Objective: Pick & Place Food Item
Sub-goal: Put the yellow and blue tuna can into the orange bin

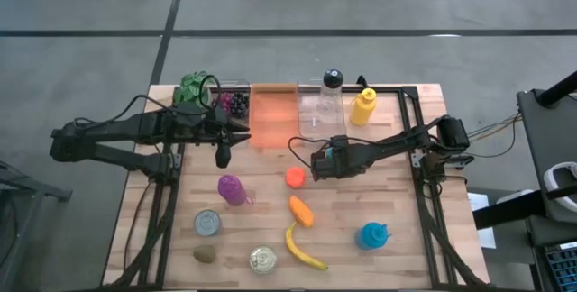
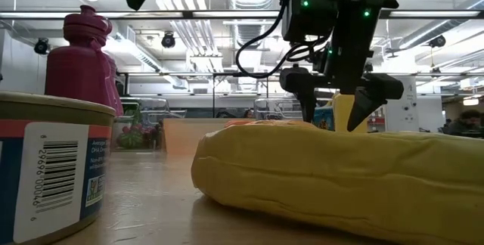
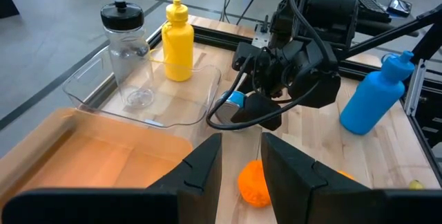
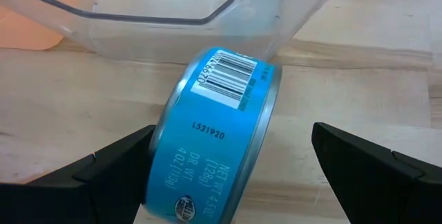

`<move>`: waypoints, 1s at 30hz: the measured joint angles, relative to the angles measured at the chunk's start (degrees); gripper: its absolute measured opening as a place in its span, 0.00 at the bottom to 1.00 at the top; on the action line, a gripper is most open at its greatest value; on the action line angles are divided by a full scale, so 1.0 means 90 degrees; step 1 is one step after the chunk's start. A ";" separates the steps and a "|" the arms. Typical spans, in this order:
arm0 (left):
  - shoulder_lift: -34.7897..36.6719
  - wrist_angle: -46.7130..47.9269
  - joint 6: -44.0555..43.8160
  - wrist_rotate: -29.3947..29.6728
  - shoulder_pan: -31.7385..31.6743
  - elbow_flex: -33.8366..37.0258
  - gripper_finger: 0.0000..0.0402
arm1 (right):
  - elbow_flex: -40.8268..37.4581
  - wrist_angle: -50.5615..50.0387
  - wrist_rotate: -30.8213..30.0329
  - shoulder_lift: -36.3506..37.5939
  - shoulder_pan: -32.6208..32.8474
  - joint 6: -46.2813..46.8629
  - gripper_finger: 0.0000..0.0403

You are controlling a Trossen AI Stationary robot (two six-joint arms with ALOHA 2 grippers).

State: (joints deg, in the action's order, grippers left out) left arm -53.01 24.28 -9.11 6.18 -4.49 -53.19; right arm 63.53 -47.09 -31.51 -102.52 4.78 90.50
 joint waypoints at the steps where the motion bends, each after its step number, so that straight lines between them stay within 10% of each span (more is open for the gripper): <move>1: 0.0002 0.0001 0.0002 0.0000 0.0000 0.0000 0.26 | 0.0000 -0.0002 0.0000 0.0000 0.0001 0.0000 0.94; 30: 0.0002 -0.0001 0.0013 -0.0001 0.0000 0.0000 0.26 | -0.0192 0.0327 -0.0231 -0.0010 -0.0113 -0.1081 0.89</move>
State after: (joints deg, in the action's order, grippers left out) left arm -53.00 24.28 -8.99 6.17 -4.49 -53.19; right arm 61.80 -44.15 -33.58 -102.61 3.76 80.77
